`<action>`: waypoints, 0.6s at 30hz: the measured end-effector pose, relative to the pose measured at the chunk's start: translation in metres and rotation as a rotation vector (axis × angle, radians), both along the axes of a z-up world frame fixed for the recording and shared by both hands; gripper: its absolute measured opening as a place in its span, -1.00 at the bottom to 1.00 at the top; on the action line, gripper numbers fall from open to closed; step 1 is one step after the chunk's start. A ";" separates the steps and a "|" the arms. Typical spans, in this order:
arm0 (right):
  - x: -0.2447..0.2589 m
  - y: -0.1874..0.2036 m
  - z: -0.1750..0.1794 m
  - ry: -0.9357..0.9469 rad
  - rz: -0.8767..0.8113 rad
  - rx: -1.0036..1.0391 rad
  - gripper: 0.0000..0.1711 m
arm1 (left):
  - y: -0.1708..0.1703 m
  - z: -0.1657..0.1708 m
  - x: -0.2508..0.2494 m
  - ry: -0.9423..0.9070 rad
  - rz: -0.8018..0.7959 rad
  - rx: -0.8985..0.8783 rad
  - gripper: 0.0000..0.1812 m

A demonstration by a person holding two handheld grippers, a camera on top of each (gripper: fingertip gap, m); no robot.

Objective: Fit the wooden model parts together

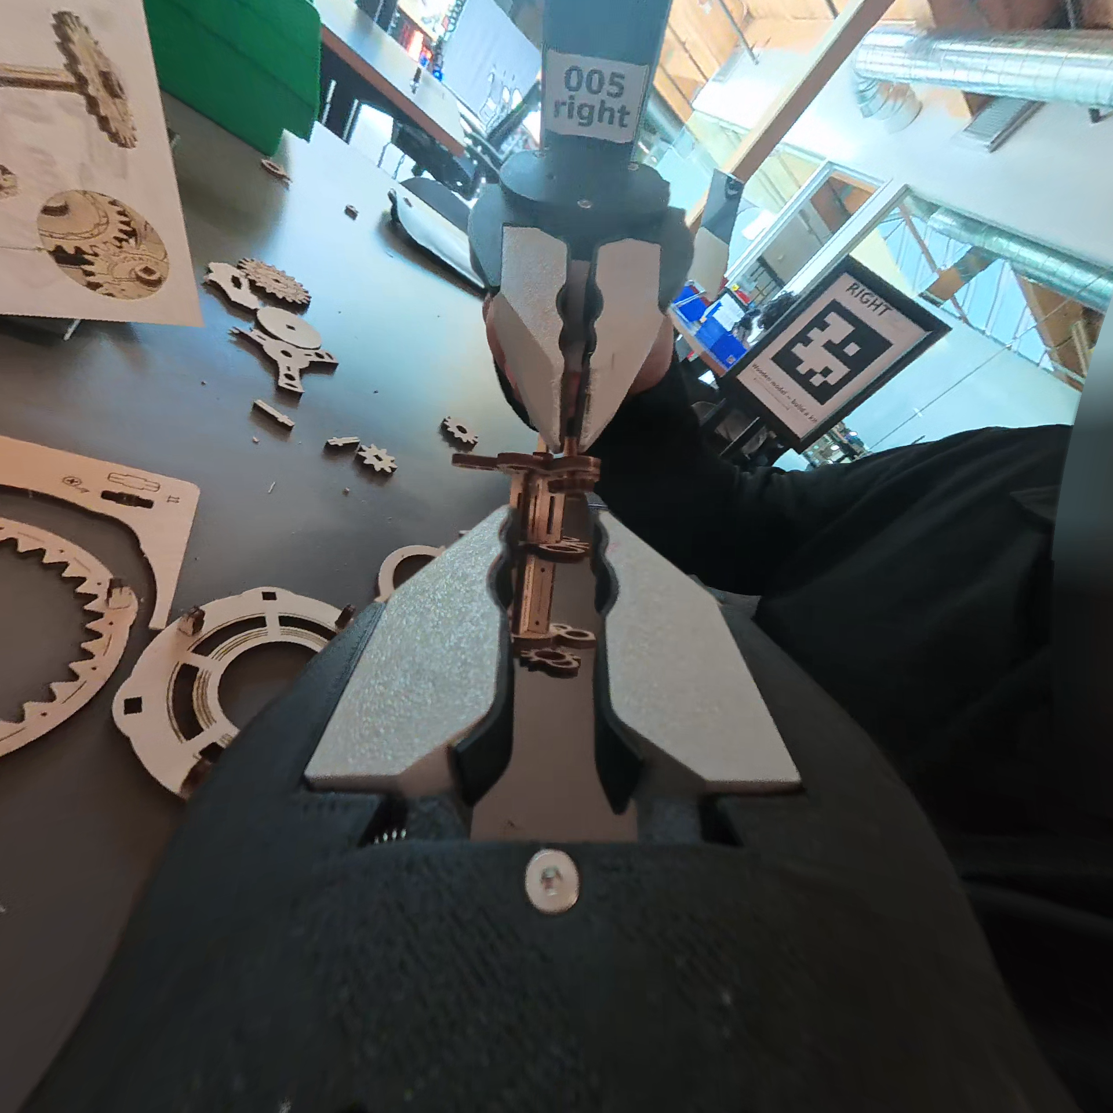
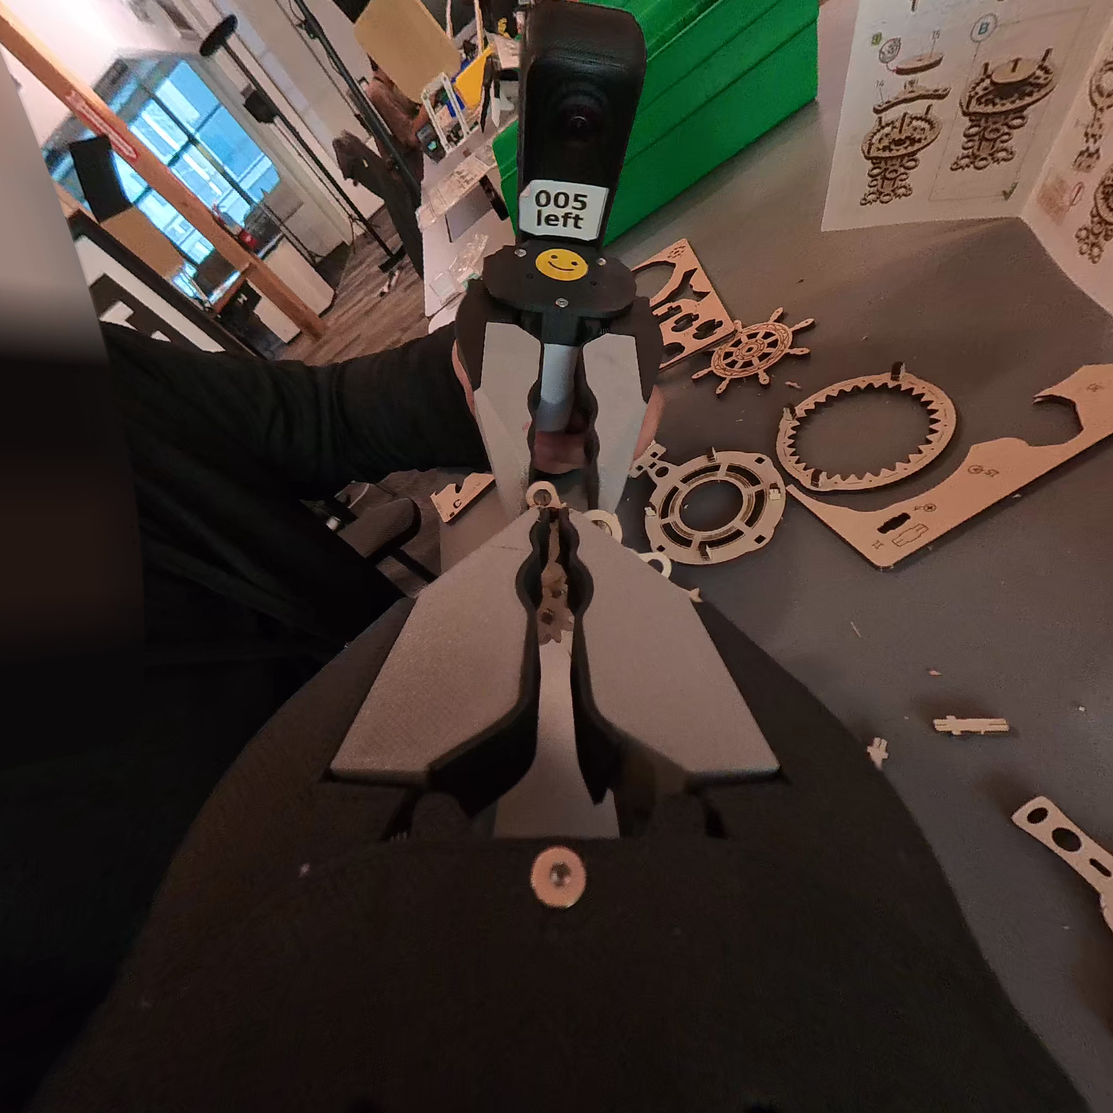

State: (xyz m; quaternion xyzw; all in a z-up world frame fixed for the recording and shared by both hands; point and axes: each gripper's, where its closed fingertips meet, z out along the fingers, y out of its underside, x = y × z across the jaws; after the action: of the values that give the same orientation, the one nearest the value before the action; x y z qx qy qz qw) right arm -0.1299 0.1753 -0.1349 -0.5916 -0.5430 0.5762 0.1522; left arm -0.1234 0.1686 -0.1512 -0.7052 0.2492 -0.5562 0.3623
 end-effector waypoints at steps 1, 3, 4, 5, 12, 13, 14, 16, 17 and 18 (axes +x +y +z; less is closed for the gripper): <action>0.000 0.000 -0.002 -0.009 0.001 -0.012 -1.00 | 0.000 0.000 0.000 0.005 0.002 0.001 -0.78; 0.000 0.002 -0.007 -0.032 -0.001 -0.036 -1.00 | 0.001 -0.002 -0.001 0.018 0.008 0.002 -0.77; 0.000 0.003 -0.009 -0.043 0.000 -0.053 -1.00 | 0.004 -0.004 -0.002 0.035 0.024 0.001 -0.77; 0.000 0.005 -0.012 -0.050 0.001 -0.075 -1.00 | 0.006 -0.006 -0.004 0.053 0.043 -0.002 -0.77; 0.008 0.034 -0.030 -0.081 -0.052 -0.265 -1.00 | 0.021 -0.017 -0.018 0.120 0.133 -0.034 -0.84; 0.009 0.037 -0.031 -0.082 -0.057 -0.295 -1.00 | 0.022 -0.018 -0.019 0.124 0.143 -0.038 -0.84; 0.010 0.040 -0.032 -0.076 -0.061 -0.326 -1.00 | 0.023 -0.018 -0.020 0.123 0.147 -0.040 -0.84; 0.011 0.042 -0.031 -0.056 -0.054 -0.372 -1.00 | 0.023 -0.018 -0.020 0.125 0.148 -0.044 -0.84; 0.011 0.041 -0.030 -0.047 -0.046 -0.389 -1.00 | 0.023 -0.019 -0.020 0.129 0.148 -0.046 -0.84; 0.011 0.041 -0.029 -0.044 -0.040 -0.404 -1.00 | 0.023 -0.019 -0.019 0.132 0.147 -0.046 -0.84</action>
State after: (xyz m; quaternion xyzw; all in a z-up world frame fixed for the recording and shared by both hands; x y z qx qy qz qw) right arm -0.1190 0.2162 -0.1643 -0.6333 -0.4076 0.6572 0.0299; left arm -0.1428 0.1915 -0.1706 -0.7649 0.2072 -0.4859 0.3687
